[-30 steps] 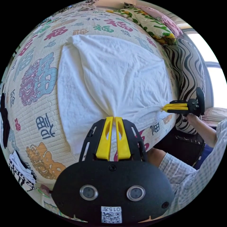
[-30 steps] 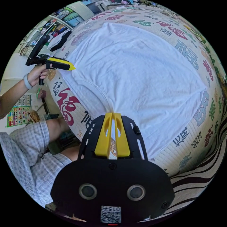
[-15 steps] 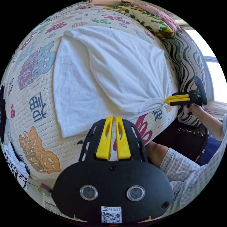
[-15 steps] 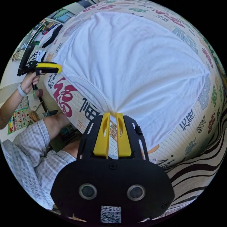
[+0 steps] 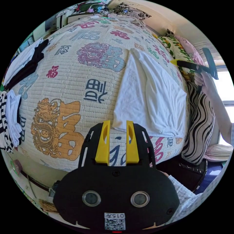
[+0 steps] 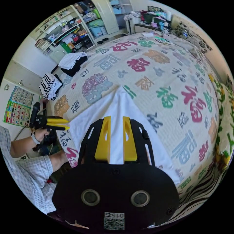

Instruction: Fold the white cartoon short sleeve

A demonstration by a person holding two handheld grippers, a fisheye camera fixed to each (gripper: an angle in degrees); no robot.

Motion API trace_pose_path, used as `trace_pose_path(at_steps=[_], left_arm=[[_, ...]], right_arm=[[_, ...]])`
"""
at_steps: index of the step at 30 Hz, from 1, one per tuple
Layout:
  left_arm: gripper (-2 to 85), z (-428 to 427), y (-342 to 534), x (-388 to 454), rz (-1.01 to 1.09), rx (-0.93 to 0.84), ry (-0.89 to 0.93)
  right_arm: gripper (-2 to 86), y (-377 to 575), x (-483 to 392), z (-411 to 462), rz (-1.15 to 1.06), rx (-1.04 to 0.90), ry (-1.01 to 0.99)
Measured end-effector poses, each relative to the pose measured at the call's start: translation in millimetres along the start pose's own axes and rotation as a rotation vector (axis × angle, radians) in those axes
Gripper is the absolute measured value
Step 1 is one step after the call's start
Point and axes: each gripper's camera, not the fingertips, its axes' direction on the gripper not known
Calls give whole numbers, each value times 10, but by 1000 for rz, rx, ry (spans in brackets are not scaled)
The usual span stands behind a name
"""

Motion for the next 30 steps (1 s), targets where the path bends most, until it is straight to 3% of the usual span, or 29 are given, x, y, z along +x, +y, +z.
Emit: trace_pose_path(at_steps=[6,13,21,26,30], left_arm=[[25,-83,265,-242,-58,29,56],[-1,-425,518,-392,-40,88,152],[-3,-943,829,-83,67,154,234],[-3,-1117,1069,718,267,149,274],[-3,-995,1102,739,166,130,206]], right_arm=[[88,-1218,-280,676,-109,-171,85],[1,-1794,-380,1238,-85,-331,174],[-8,-1626,-176,613,-42,-121,21],[-2,-952,317,-164,82,21,-28],[18,-635,404,-300,62,-7,6]])
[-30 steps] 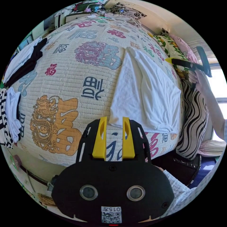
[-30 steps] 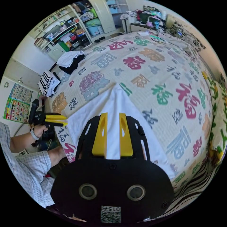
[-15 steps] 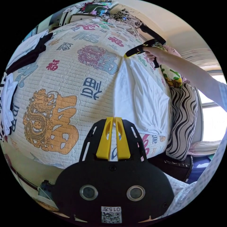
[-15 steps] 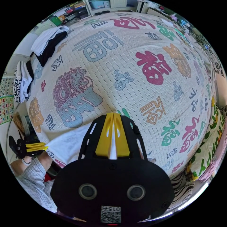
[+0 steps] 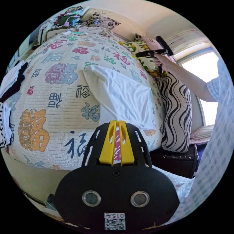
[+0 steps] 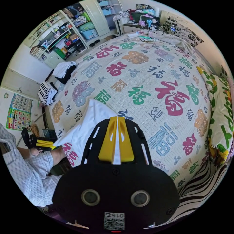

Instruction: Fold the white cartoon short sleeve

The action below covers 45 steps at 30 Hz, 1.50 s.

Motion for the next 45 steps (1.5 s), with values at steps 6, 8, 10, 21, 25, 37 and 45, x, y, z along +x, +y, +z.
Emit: trace_pose_path(at_steps=[6,8,10,21,25,37,45], left_arm=[[-3,4,59,-411,-167,-1,-25],[-3,48,49,-441,-151,-10,-34],[-3,95,42,-458,-145,-9,-7],[-4,348,79,-750,-174,-17,123],[-4,349,26,-929,-204,8,129],[-4,534,-296,-351,-49,40,164],[-4,1507,-600,878,150,-56,323]], right_arm=[[63,-266,-462,293,-185,-65,-33],[67,-531,-728,476,-251,-89,-23],[69,-745,-945,603,-318,-105,-4],[59,-1440,-1622,1232,-658,-624,269],[0,-1472,-1575,1007,-653,-698,268],[-5,-863,-635,-857,-283,-259,-20],[-6,715,363,-2079,-25,-80,-72]])
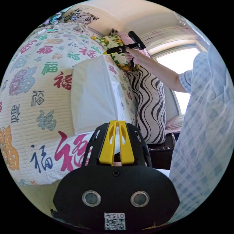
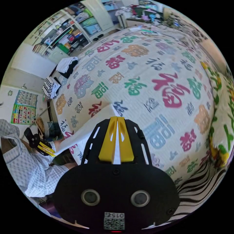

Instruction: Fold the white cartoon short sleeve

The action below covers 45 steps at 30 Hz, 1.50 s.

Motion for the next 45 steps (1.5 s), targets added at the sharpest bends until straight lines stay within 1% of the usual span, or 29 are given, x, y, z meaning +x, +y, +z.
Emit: trace_pose_path(at_steps=[4,8,12,15,17,18,19,21,22,23,24,25,26,27,28,29,30,32,34,36,37,38,40,41,43,45], left_arm=[[-2,1093,-243,360,78,-101,105],[1,2132,-450,685,162,-196,130],[12,2797,-587,860,222,-250,84],[51,3262,-670,838,230,-304,49],[85,3632,-723,740,219,-408,40],[87,3691,-742,719,219,-430,49],[90,3739,-795,699,233,-453,83],[91,3698,-923,697,275,-474,190],[95,3604,-1082,673,258,-497,302],[96,3408,-1300,625,261,-450,418],[96,3289,-1422,580,273,-407,441],[96,3066,-1684,437,293,-324,384],[97,2898,-1970,238,292,-262,235],[102,2836,-2116,135,297,-236,161],[111,2767,-2405,-58,321,-203,32],[126,2765,-2693,-218,343,-199,-73],[134,2780,-2833,-279,354,-197,-116],[136,2940,-3301,-381,460,-202,-243],[131,3179,-3563,-437,529,-255,-286],[118,3539,-3726,-519,583,-400,-287],[109,3809,-3773,-605,584,-534,-317],[82,4008,-3770,-668,603,-631,-341],[42,4062,-3784,-687,641,-630,-388],[27,4016,-3838,-713,626,-611,-355],[25,3929,-3944,-850,545,-576,-286],[38,3877,-4005,-1049,474,-535,-283]], right_arm=[[-7,1033,518,-339,164,15,27],[-7,1839,926,-491,303,8,77],[-5,2297,1167,-591,370,42,58],[-2,2524,1250,-668,359,44,77],[6,2714,1331,-731,389,38,110],[9,2773,1357,-767,406,49,119],[25,2905,1417,-863,454,89,115],[47,3104,1489,-1022,478,161,43],[57,3232,1531,-1105,487,200,-13],[63,3344,1572,-1148,491,216,-71],[65,3393,1591,-1157,488,217,-102],[68,3481,1624,-1162,483,213,-150],[68,3563,1652,-1166,487,214,-175],[68,3599,1662,-1173,489,219,-182],[68,3661,1682,-1192,498,230,-195],[63,3713,1704,-1216,506,239,-214],[60,3737,1713,-1232,505,244,-225],[31,3836,1723,-1344,480,261,-217],[17,3911,1713,-1466,435,275,-198],[10,3976,1724,-1575,416,273,-186],[8,4016,1740,-1642,408,275,-179],[7,4050,1762,-1702,403,272,-170],[8,4097,1805,-1781,404,263,-149],[9,4133,1838,-1824,410,253,-128],[13,4197,1898,-1855,424,230,-115],[21,4288,1967,-1865,444,222,-121]])
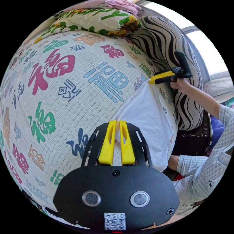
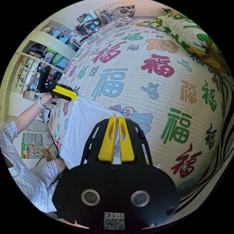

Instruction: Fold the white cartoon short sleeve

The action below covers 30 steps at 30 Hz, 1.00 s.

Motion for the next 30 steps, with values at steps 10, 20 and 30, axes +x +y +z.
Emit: trace_pose_path(at_steps=[10,20,30], left_arm=[[137,228,841,-843,-336,256,295],[37,586,856,-979,-302,303,457],[4,73,901,-712,-136,344,365]], right_arm=[[110,470,758,-191,134,88,-387],[43,539,1026,-94,111,26,-507],[27,693,868,-344,-107,55,-315]])
